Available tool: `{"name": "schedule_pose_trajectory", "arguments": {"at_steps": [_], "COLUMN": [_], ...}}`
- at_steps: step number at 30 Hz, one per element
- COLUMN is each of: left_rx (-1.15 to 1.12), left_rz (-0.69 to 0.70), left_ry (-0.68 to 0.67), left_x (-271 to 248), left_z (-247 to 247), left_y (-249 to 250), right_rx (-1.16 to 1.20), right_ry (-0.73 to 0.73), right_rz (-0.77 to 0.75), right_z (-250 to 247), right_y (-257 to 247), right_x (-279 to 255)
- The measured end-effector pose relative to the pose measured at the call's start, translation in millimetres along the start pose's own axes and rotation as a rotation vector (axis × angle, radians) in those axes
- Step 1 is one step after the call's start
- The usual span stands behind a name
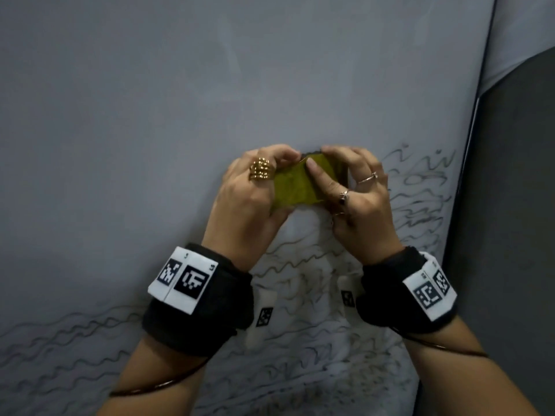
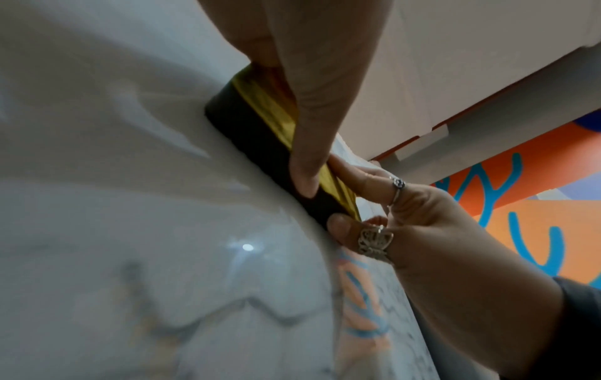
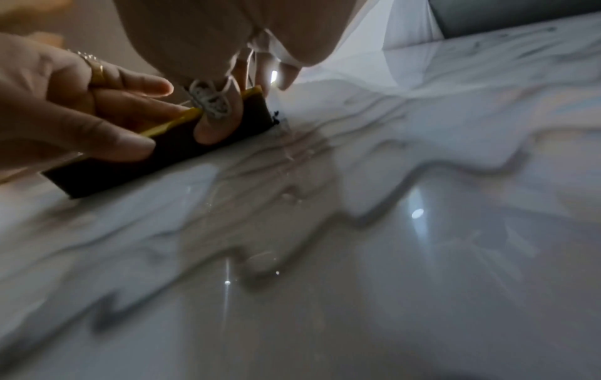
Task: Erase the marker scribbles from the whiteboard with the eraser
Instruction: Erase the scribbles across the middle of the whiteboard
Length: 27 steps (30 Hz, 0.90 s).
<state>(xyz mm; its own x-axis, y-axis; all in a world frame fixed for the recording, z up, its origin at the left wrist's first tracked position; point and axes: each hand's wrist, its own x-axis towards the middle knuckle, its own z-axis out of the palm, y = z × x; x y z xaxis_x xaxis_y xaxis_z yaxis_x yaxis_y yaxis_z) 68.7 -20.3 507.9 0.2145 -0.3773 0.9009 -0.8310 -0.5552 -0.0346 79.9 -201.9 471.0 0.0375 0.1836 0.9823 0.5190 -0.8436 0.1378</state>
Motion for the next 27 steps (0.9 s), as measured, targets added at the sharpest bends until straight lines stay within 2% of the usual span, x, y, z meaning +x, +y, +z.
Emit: {"name": "schedule_pose_trajectory", "arguments": {"at_steps": [3,5,7,11,14,17,19,24,27], "left_rx": [-0.006,0.025,0.065,0.187,0.205,0.318,0.380,0.397,0.390], "left_rz": [0.010,0.005,-0.017,-0.062,-0.167,-0.251,-0.274,-0.287,-0.307], "left_ry": [-0.059,-0.133,-0.153,-0.043,-0.014,-0.051,-0.060,-0.076,-0.060], "left_x": [-8.5,-31.1,-46.3,-30.8,-16.6,-18.7,-22.8,-24.0,-23.1], "left_z": [7.0,9.7,6.9,-3.9,6.8,25.5,33.2,38.3,42.5], "left_y": [5.7,10.8,14.7,17.5,21.1,21.5,19.7,19.4,23.0], "right_rx": [-0.021,-0.014,-0.018,-0.185,-0.208,-0.204,-0.217,-0.265,-0.230], "right_ry": [0.014,-0.032,-0.073,-0.024,-0.005,-0.028,-0.058,0.048,0.060], "right_rz": [0.030,0.064,0.080,0.271,0.392,0.363,0.304,0.509,0.474], "right_z": [0.4,0.7,-4.5,-15.7,-6.0,10.6,8.8,-12.9,-2.6], "right_y": [-3.5,-15.2,-12.6,17.9,4.3,-19.8,-12.3,36.7,19.6], "right_x": [-24.1,-57.0,-74.7,-58.0,-44.6,-50.7,-58.0,-52.0,-40.6]}}
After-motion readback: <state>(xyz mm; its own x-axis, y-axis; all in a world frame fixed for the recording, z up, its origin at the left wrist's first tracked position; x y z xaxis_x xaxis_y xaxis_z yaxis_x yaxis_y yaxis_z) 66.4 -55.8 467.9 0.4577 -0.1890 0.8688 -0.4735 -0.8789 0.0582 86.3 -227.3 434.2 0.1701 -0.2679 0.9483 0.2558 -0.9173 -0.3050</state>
